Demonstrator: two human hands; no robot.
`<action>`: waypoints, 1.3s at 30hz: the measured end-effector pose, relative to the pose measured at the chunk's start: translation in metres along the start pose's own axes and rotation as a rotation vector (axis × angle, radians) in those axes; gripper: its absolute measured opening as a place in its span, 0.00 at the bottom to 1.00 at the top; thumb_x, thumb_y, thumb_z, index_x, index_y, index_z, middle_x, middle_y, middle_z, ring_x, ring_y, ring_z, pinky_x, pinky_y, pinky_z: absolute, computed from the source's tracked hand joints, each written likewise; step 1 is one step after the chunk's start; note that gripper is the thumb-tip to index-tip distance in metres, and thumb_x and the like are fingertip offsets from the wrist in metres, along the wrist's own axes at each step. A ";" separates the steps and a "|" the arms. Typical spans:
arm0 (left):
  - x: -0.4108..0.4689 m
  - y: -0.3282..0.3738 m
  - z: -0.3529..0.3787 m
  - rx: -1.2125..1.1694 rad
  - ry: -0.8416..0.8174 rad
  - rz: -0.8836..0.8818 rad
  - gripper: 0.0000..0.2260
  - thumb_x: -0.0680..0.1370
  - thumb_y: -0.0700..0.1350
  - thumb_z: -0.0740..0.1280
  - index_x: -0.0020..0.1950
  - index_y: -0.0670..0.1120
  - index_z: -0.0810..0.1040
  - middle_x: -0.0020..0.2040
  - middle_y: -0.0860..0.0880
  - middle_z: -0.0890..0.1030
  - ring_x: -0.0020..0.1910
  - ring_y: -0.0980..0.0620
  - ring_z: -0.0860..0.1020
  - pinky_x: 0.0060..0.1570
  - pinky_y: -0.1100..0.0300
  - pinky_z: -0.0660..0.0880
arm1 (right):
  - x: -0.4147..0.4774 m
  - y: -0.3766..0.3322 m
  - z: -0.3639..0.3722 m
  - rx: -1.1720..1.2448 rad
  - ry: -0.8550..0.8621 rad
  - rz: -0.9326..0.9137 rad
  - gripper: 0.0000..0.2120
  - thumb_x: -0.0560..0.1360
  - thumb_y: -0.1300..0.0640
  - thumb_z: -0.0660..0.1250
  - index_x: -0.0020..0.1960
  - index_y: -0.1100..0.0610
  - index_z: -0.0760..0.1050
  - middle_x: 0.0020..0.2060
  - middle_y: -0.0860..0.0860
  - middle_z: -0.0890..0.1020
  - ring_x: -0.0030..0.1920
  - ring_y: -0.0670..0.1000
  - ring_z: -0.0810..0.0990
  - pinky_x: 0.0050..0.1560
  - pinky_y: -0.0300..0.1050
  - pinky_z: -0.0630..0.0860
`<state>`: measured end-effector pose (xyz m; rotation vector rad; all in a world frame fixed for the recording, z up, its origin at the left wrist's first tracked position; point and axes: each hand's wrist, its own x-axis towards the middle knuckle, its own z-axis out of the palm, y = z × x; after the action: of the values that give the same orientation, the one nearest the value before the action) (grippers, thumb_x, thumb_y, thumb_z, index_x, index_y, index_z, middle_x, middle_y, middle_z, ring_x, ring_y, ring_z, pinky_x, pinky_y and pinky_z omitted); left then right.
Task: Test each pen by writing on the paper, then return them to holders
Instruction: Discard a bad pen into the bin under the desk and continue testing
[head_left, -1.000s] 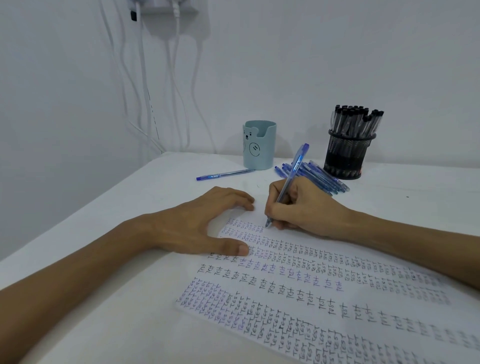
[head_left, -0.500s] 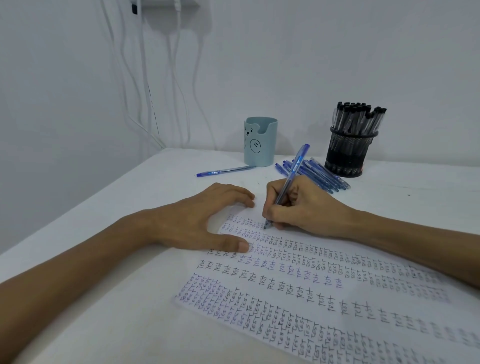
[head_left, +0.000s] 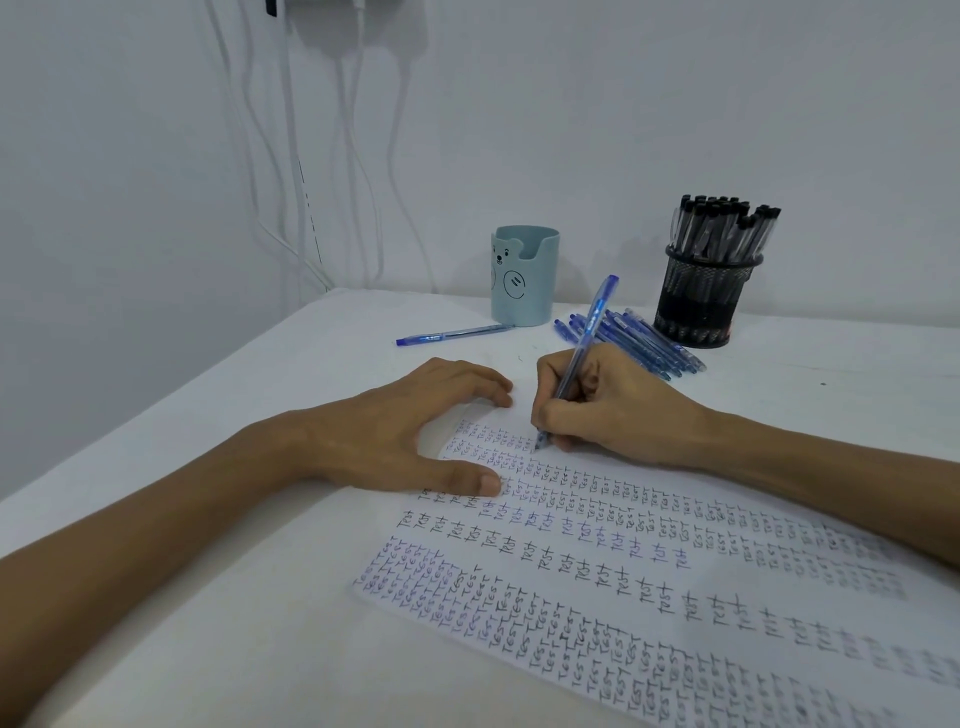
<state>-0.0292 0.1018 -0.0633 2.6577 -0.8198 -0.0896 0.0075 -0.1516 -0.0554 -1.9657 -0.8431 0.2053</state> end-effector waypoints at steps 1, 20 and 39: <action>0.000 0.001 0.000 -0.001 0.005 -0.002 0.35 0.73 0.72 0.68 0.77 0.61 0.65 0.77 0.67 0.62 0.77 0.68 0.58 0.76 0.65 0.58 | 0.000 0.000 0.000 0.014 0.008 0.004 0.06 0.76 0.68 0.69 0.41 0.67 0.77 0.29 0.56 0.81 0.31 0.53 0.75 0.36 0.43 0.72; 0.000 0.000 0.000 -0.010 -0.009 0.003 0.38 0.70 0.75 0.66 0.77 0.62 0.64 0.76 0.71 0.61 0.77 0.69 0.56 0.78 0.61 0.58 | 0.002 -0.001 0.001 -0.010 0.015 0.014 0.06 0.75 0.66 0.70 0.41 0.68 0.76 0.28 0.54 0.80 0.31 0.50 0.74 0.34 0.40 0.71; 0.006 -0.011 0.005 -0.012 0.050 0.057 0.37 0.70 0.79 0.64 0.75 0.64 0.67 0.76 0.69 0.63 0.79 0.61 0.61 0.77 0.50 0.64 | 0.001 0.000 0.000 -0.066 0.048 -0.002 0.07 0.75 0.63 0.71 0.39 0.64 0.77 0.28 0.54 0.81 0.31 0.49 0.74 0.34 0.40 0.71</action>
<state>-0.0192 0.1058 -0.0719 2.6121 -0.8747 -0.0135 0.0082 -0.1507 -0.0558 -2.0230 -0.8295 0.1303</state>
